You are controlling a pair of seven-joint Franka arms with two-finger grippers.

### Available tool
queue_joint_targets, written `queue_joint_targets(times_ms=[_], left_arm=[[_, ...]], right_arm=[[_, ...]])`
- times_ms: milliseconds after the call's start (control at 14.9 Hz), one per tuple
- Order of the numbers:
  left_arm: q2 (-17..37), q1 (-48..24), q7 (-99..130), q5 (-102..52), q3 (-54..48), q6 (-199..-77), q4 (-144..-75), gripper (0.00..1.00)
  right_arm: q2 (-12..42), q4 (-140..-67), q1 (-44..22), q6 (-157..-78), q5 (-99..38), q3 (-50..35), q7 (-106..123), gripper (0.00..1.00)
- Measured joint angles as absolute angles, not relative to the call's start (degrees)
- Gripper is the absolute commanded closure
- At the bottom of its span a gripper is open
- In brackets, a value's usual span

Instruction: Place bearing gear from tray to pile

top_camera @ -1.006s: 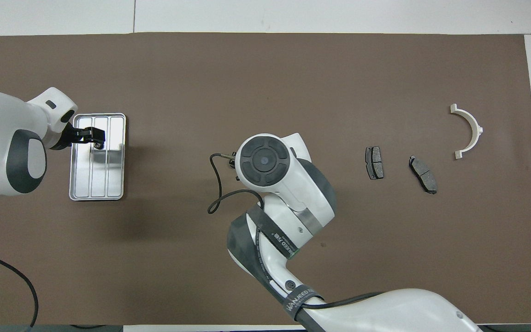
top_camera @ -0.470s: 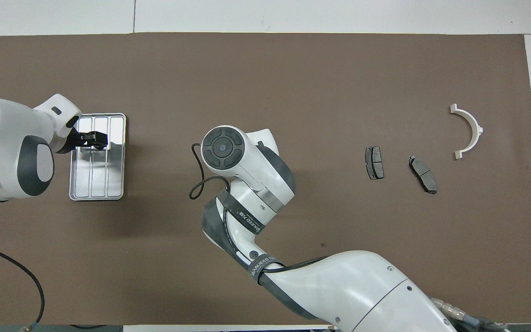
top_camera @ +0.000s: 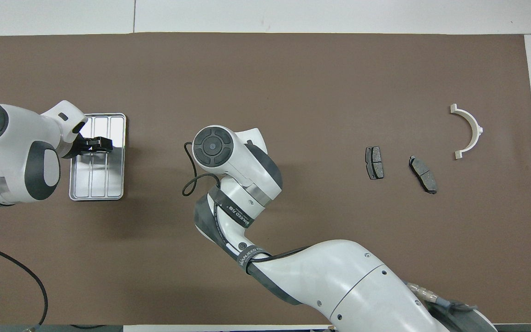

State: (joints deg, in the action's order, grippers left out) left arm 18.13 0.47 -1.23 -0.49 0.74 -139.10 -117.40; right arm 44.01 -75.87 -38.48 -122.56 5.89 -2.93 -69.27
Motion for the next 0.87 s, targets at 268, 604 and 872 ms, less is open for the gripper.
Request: queue_joint_targets(times_ms=[268,604,872], left_arm=[[17.46,0.27,-1.18,-1.37,0.20,-139.54,-117.34,0.75],[17.43,0.18,-1.14,-1.49,-0.03,-139.94,-116.81,0.92],[17.39,-0.55,-0.95,-2.54,-0.05,-128.92,-108.05,0.92]], right_arm=[[44.39,-75.15,-38.37,-122.54,5.89,-2.69,-69.28,0.35],[44.20,-74.60,-38.37,-121.43,5.88,-2.68,-69.30,0.94],[44.01,-74.58,-38.36,-121.18,5.86,-2.64,-69.31,1.00]])
